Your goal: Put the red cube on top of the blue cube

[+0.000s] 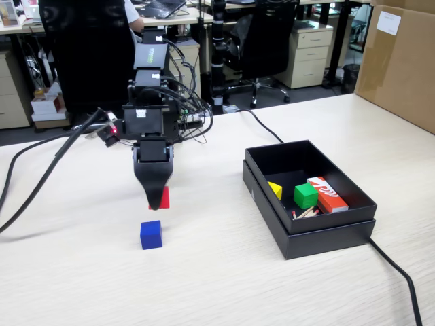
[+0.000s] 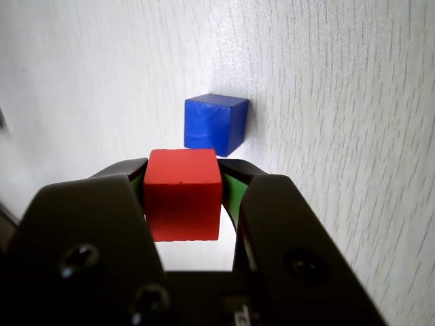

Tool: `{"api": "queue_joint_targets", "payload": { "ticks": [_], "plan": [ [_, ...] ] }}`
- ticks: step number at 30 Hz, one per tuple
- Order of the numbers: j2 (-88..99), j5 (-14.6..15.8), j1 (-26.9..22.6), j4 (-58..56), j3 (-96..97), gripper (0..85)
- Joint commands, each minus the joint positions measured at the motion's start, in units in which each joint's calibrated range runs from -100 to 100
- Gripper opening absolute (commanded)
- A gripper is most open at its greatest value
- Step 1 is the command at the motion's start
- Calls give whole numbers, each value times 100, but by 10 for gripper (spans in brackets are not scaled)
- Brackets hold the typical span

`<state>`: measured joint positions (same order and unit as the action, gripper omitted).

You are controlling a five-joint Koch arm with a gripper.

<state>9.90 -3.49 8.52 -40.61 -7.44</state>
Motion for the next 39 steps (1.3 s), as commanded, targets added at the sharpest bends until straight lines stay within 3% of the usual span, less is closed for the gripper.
{"api": "queue_joint_targets", "payload": {
  "ticks": [1, 39],
  "plan": [
    [312, -78, 59, 394, -199, 8],
    [-181, -93, 117, 886, 209, 8]
  ]
}}
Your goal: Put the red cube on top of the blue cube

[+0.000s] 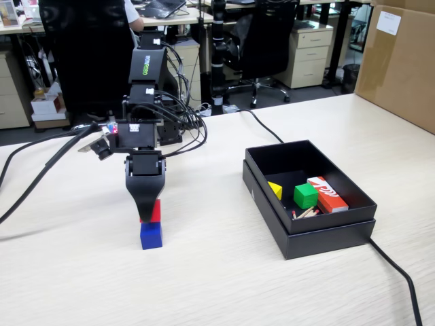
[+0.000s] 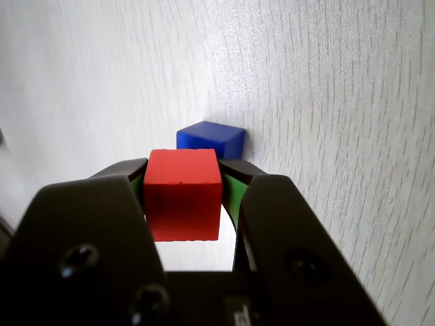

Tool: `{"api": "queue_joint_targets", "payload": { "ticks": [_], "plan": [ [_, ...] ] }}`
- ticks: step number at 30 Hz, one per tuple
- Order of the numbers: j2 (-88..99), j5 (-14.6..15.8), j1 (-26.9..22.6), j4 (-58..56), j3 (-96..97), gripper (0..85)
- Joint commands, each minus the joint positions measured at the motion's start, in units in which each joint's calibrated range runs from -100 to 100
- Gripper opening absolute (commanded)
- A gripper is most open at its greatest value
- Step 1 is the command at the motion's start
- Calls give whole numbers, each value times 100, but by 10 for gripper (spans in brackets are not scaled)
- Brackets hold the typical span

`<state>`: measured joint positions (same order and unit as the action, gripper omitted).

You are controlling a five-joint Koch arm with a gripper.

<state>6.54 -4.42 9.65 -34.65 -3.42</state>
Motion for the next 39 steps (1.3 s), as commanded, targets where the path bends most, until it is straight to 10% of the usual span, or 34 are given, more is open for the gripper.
{"api": "queue_joint_targets", "payload": {
  "ticks": [1, 39],
  "plan": [
    [155, 0, 10, 290, -184, 9],
    [304, 20, 0, 290, -229, 108]
  ]
}}
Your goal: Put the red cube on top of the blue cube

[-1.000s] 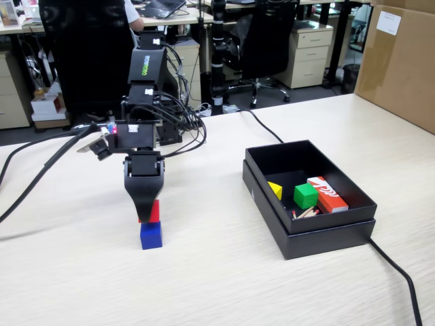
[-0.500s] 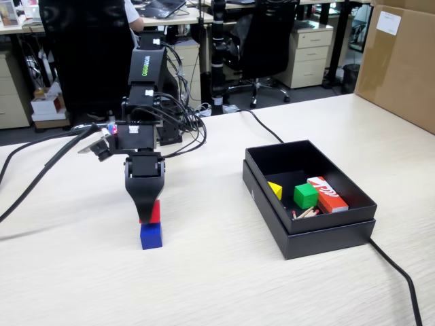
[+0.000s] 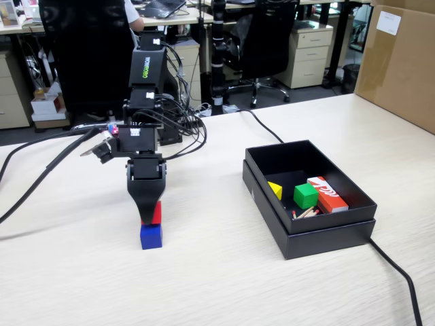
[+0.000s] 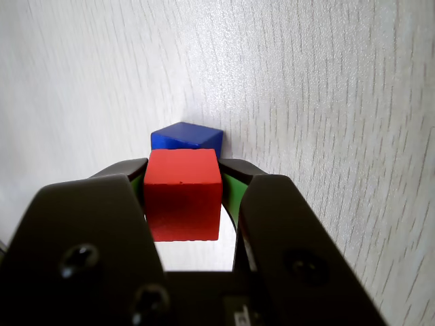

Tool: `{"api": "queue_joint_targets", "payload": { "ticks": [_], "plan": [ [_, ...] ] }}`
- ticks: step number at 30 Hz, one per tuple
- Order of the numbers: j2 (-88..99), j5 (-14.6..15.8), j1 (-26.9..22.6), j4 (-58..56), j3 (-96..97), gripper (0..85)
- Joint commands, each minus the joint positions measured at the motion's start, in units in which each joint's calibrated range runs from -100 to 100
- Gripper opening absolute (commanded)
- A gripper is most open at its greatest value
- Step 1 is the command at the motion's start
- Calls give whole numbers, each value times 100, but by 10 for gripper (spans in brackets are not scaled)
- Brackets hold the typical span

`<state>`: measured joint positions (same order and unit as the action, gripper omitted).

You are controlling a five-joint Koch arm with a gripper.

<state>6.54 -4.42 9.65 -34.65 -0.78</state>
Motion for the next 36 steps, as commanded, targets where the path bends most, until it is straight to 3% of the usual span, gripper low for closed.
{"api": "queue_joint_targets", "payload": {
  "ticks": [1, 36],
  "plan": [
    [304, 24, 5, 290, -503, 108],
    [-51, 98, 29, 290, -711, 108]
  ]
}}
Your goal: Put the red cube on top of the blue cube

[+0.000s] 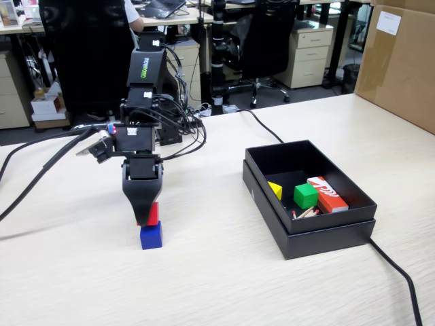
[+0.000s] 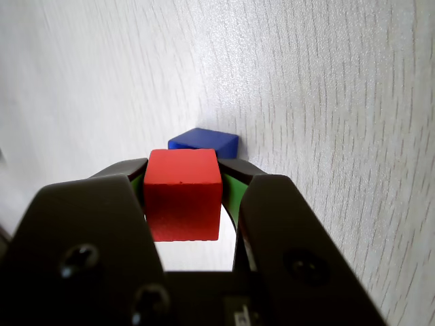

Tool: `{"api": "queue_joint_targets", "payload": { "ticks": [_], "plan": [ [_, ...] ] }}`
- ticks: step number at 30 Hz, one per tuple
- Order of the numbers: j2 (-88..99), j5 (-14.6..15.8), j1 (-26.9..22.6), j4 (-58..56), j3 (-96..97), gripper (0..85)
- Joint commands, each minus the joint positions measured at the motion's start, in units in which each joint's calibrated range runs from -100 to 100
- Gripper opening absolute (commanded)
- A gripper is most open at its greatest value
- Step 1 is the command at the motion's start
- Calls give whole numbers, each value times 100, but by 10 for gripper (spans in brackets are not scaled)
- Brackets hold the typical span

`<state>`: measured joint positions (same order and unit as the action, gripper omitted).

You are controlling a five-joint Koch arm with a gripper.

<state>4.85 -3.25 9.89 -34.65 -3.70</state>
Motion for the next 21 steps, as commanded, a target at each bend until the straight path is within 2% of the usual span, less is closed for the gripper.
{"api": "queue_joint_targets", "payload": {
  "ticks": [1, 5, 7, 18, 21],
  "plan": [
    [128, -20, 0, 290, -419, 108],
    [140, -20, 0, 290, -428, 136],
    [174, -44, -5, 290, -374, 275],
    [335, -54, -10, 290, -328, 281],
    [461, -54, -34, 273, -274, 370]
  ]
}}
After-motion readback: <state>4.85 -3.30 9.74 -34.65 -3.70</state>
